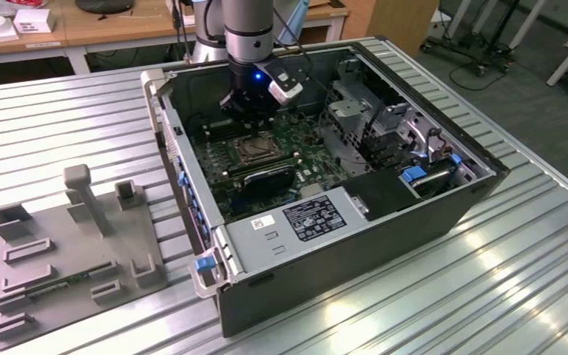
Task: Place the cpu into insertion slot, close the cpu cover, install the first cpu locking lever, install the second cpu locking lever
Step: 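Install the first cpu locking lever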
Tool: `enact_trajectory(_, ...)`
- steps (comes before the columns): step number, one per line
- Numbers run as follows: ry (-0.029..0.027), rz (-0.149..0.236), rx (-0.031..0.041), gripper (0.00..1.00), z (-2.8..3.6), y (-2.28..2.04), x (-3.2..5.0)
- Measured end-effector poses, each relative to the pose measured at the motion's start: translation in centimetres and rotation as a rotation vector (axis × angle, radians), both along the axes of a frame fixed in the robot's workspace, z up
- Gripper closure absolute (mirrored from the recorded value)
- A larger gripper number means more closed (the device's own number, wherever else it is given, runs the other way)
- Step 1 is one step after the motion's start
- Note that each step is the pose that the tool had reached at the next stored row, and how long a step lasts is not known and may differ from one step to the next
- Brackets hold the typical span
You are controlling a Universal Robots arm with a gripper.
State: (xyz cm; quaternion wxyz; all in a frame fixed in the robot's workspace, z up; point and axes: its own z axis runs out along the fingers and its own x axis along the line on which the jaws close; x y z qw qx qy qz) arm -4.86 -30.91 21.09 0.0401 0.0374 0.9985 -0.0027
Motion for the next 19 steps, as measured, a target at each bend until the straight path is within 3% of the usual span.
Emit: enact_trajectory(19,0.0001,0.0,0.0098,0.9,0.16,-0.39,0.0)
